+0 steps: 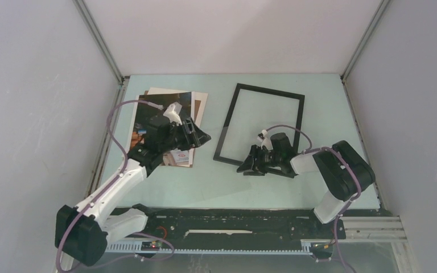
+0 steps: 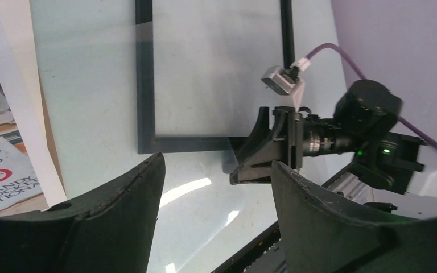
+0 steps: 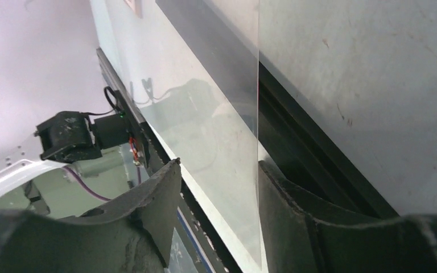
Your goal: Put the photo into the frame
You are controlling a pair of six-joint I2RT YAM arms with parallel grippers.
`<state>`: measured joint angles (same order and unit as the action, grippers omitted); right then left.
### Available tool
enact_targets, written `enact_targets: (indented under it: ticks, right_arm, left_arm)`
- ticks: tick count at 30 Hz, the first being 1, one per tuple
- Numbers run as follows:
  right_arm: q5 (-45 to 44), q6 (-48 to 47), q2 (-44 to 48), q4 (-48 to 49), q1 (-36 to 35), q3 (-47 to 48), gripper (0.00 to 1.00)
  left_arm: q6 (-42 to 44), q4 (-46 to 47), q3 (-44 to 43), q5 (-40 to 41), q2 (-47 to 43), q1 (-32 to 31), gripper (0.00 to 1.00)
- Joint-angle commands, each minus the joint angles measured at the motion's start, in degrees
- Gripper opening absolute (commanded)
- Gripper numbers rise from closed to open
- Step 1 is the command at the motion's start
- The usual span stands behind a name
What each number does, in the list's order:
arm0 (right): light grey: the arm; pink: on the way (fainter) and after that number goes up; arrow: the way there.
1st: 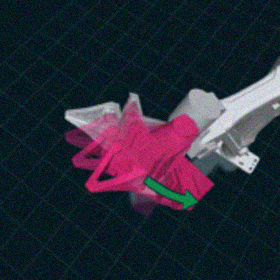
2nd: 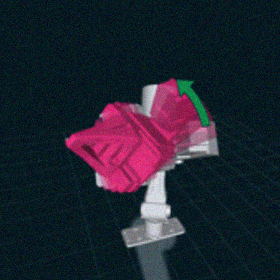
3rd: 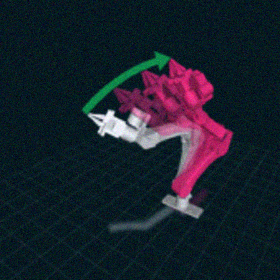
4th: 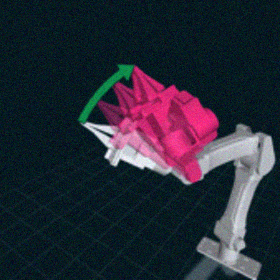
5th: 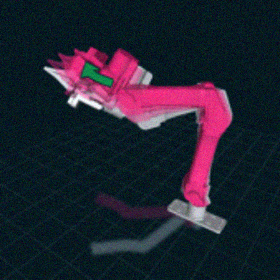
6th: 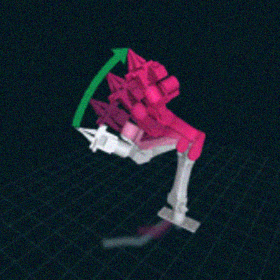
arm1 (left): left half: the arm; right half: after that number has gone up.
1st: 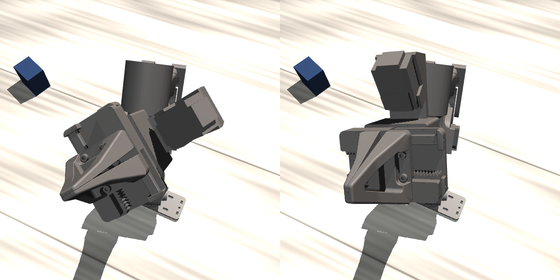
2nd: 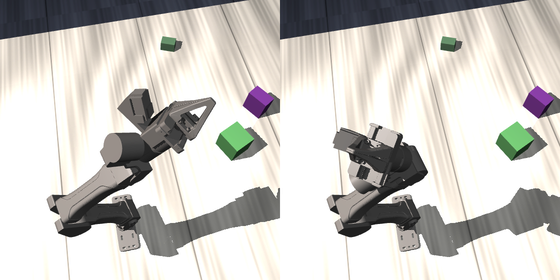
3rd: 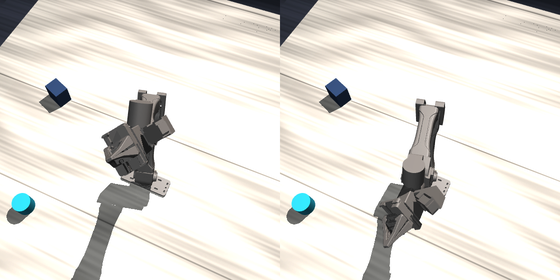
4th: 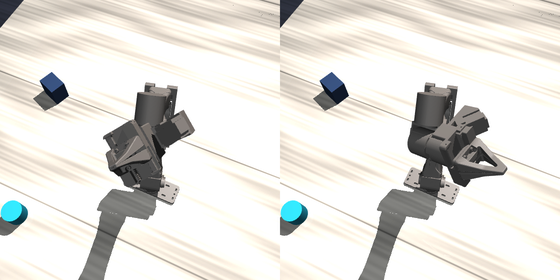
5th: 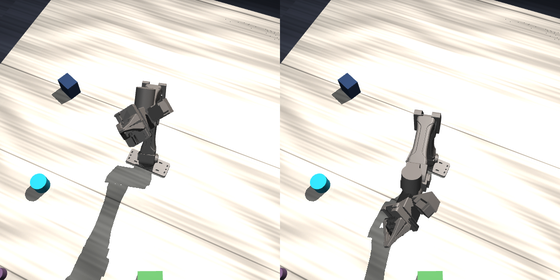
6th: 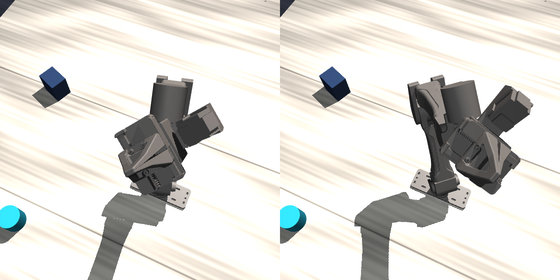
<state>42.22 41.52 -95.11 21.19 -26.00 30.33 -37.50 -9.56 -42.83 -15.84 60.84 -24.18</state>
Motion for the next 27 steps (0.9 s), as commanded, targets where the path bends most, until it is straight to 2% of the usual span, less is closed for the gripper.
enact_targets:
  ticks: [1,3,6,9,11,15,16,19,21,23,25,27]
  right_arm:
    - [-1.8,4.0,-5.2,14.5,-0.3,-1.1,0.54]
    - [-0.4,6.2,-7.2,19.1,-0.3,-1.5,0.37]
    - [1.4,8.8,-5.8,22.5,-0.2,-2.2,0.24]
    - [2.5,7.4,-0.5,16.2,0.5,-1.3,0.09]
    - [3.7,4.0,3.9,7.8,1.4,1.2,0.01]
    - [2.5,-11.5,10.8,-17.6,3.9,10.0,0.00]
    - [1.4,-18.1,11.9,-26.1,4.6,12.7,0.00]
    - [-6.4,-31.6,11.9,-41.4,5.8,21.8,0.00]
    - [-9.2,-40.0,9.7,-48.3,6.8,28.0,0.00]
    - [-9.2,-44.5,7.1,-52.1,9.0,33.2,0.00]
    - [-5.8,-50.2,3.2,-57.0,11.3,39.4,0.00]
    - [-8.0,-55.8,-1.1,-61.2,11.9,45.9,0.00]
  left_arm:
    - [1.5,-1.3,1.1,-0.9,-5.5,0.3,0.74]
    - [1.9,-2.4,1.0,-0.5,-7.6,0.4,0.74]
    - [2.5,-3.5,0.5,-0.2,-9.9,0.4,0.75]
    - [2.9,-3.4,-0.8,-0.3,-9.7,0.4,0.76]
    - [2.7,-2.1,-1.9,-1.1,-8.1,0.3,0.76]
    - [1.6,2.0,-5.9,-1.4,-3.6,0.6,0.76]
    - [1.6,3.3,-7.1,-1.4,-2.3,0.7,0.76]
    - [3.0,5.9,-11.8,-0.1,1.9,1.6,0.77]
    - [4.5,7.1,-15.5,0.2,5.1,2.5,0.77]
    - [6.6,9.2,-18.8,0.5,8.3,3.4,0.77]
    - [7.3,13.0,-21.2,0.9,11.6,4.4,0.77]
    - [6.9,18.8,-22.9,-2.0,16.3,5.8,0.78]
